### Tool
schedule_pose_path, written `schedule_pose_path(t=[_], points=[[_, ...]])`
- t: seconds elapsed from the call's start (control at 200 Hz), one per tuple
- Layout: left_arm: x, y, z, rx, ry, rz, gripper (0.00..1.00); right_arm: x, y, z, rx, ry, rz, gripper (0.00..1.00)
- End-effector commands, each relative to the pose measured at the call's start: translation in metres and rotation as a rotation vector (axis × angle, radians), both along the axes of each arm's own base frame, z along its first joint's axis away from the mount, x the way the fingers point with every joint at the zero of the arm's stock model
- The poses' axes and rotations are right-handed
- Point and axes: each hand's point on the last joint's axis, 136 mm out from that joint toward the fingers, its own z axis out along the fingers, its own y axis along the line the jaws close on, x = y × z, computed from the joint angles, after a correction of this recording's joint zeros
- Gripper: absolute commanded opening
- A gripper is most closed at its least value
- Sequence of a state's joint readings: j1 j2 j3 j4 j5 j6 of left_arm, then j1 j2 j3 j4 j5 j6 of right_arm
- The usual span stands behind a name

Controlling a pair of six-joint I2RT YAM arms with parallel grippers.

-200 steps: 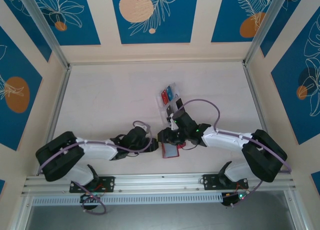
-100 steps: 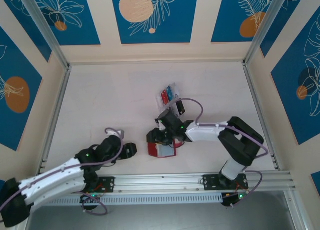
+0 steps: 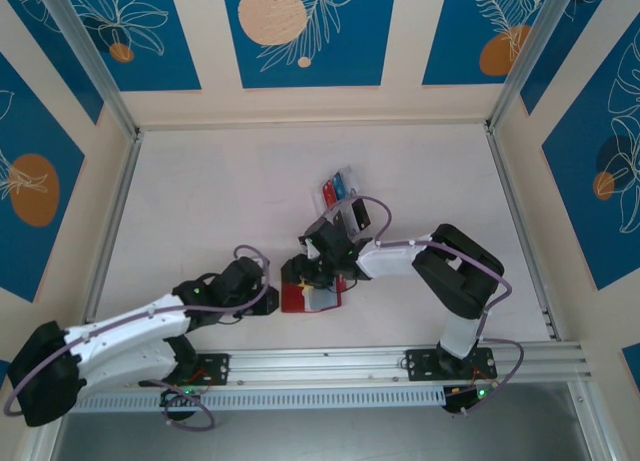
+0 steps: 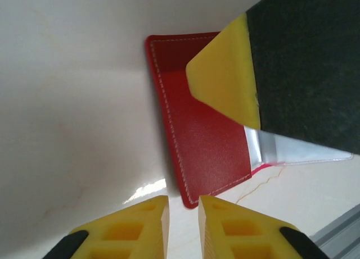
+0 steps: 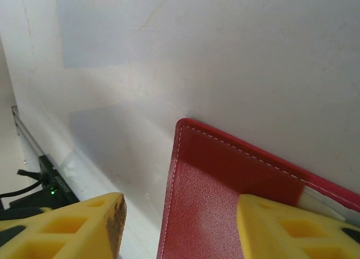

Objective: Put the credit cards into the card holder
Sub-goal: Open the card holder at the bottom-center of the table.

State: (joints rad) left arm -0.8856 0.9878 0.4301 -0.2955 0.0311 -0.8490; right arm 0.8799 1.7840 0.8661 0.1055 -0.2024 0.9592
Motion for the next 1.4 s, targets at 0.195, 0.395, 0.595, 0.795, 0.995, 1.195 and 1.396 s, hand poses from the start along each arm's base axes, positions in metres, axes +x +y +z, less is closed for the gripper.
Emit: schedule_pose_path(t=[0.195, 0.395, 0.595, 0.795, 0.995, 1.195, 1.396], points=[[0.021, -0.045, 0.005, -0.085, -0.032, -0.067, 0.17, -0.01, -0.018, -0.02, -0.017, 0.114, -0.006, 0.6], [0.022, -0.046, -0.017, -0.051, -0.016, -0.047, 0.12, -0.007, -0.021, -0.019, -0.013, 0.138, -0.021, 0.61], [0.014, -0.035, -0.048, 0.023, 0.003, -0.016, 0.08, 0.001, -0.024, -0.001, 0.005, 0.099, -0.021, 0.61], [0.004, -0.025, -0.067, 0.081, 0.007, 0.0, 0.07, 0.01, -0.047, 0.036, -0.094, -0.075, -0.012, 0.64], [0.0, -0.026, -0.069, 0.094, -0.003, -0.004, 0.06, 0.008, -0.089, 0.051, -0.269, -0.197, -0.025, 0.59], [0.0, -0.033, -0.07, 0.09, -0.007, -0.019, 0.06, 0.002, -0.111, 0.032, -0.386, -0.204, -0.031, 0.49], [-0.001, -0.037, -0.071, 0.088, -0.005, -0.024, 0.06, 0.003, -0.117, 0.009, -0.507, -0.212, -0.021, 0.49]])
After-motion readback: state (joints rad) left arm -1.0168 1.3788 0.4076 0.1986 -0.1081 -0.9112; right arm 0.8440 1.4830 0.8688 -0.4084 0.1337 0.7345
